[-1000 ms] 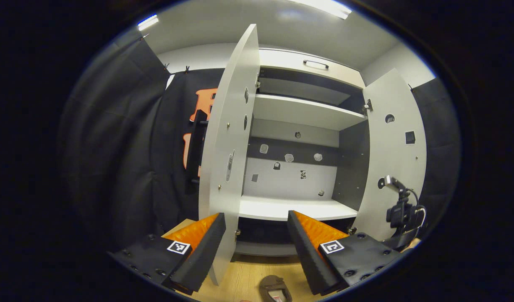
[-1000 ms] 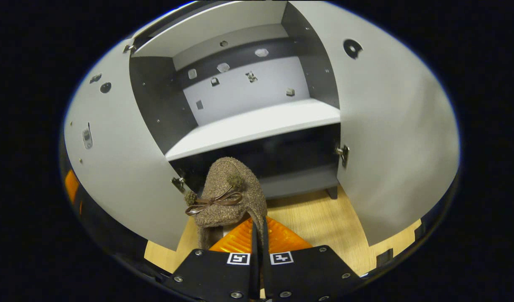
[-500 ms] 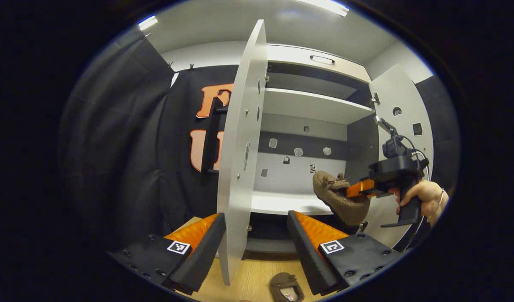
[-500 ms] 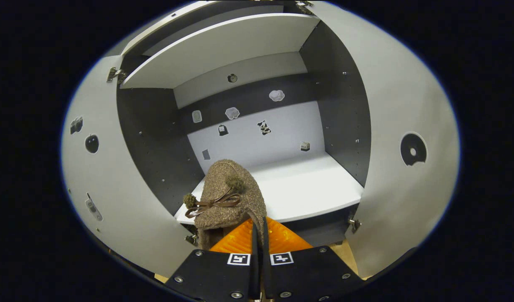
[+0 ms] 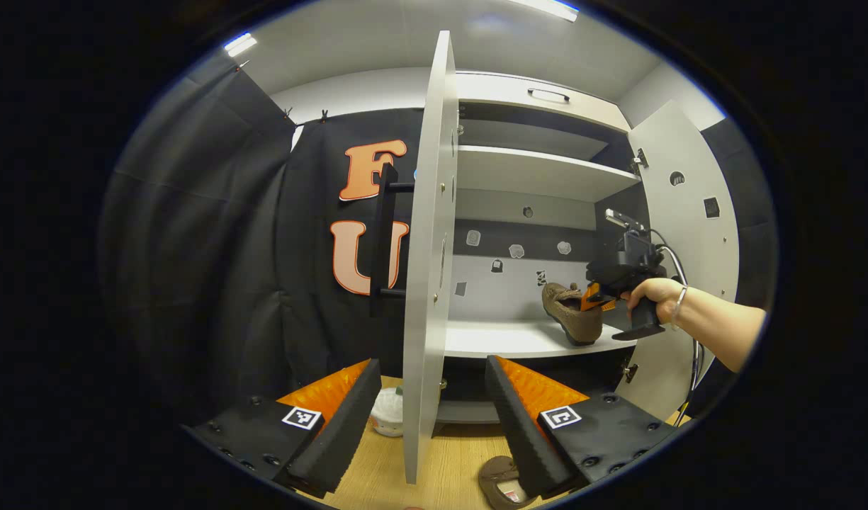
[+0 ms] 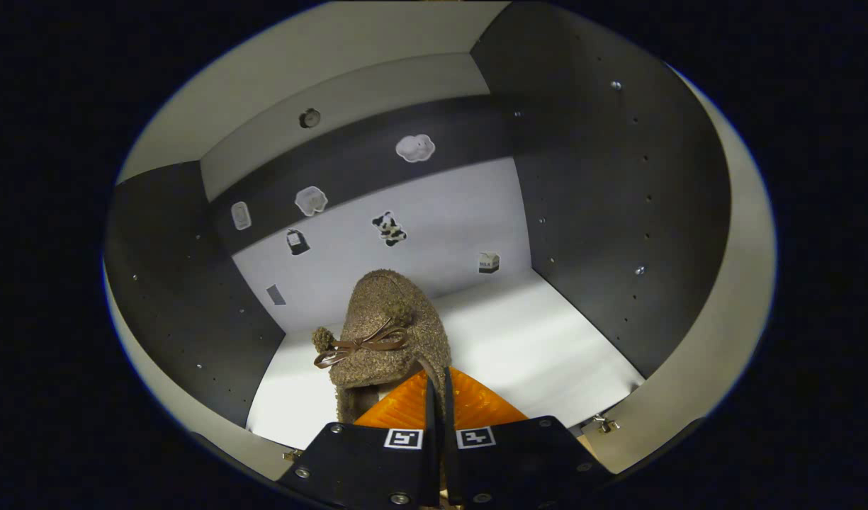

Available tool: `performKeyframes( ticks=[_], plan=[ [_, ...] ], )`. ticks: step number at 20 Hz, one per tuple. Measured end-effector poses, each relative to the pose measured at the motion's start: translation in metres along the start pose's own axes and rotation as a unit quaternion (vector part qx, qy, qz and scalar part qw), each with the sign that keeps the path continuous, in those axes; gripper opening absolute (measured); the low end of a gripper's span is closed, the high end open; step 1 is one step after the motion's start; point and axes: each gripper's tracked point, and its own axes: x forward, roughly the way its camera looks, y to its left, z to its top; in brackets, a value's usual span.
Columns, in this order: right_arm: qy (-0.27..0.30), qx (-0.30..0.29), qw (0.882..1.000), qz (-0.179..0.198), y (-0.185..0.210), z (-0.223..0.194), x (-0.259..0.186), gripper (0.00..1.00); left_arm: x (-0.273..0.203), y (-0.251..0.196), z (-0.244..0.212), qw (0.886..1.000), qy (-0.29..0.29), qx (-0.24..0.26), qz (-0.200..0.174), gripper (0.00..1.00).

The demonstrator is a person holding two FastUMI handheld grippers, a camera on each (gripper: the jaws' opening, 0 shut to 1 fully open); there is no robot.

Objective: Grab one shoe with the right hand and put it into the shoe cabinet, grab the other shoe with the left hand and put it into the shoe cabinet; then close the right door with the right hand and the left door with the left hand.

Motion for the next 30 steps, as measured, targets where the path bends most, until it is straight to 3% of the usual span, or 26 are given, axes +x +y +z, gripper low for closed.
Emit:
performKeyframes(
  ticks=[4,7,13,19,25,30],
  plan=[
    [0.011,0.008,1.0,-0.008,-0.005,-0.002,0.014,0.04,0.003,0.001,0.003,1.0,-0.001,-0.002,-0.001,0.96],
    [-0.014,-0.016,1.0,-0.005,-0.005,0.006,0.001,0.17,0.003,0.0,0.001,1.0,0.0,-0.012,-0.003,0.97],
    [-0.081,-0.075,0.994,0.006,-0.002,0.021,-0.054,0.42,-0.001,-0.015,-0.003,0.999,0.01,-0.026,-0.018,0.96],
    [-0.149,-0.118,0.981,0.033,0.006,0.02,-0.135,0.63,-0.007,-0.032,-0.012,0.999,0.013,-0.022,-0.028,0.96],
    [-0.215,-0.148,0.964,0.042,-0.006,0.013,-0.216,0.87,-0.011,-0.052,-0.062,0.997,0.063,-0.029,-0.034,0.97],
    [-0.229,-0.15,0.96,0.058,-0.015,-0.005,-0.26,0.92,-0.014,-0.068,-0.135,0.989,0.139,-0.007,-0.047,0.97]
  ],
)
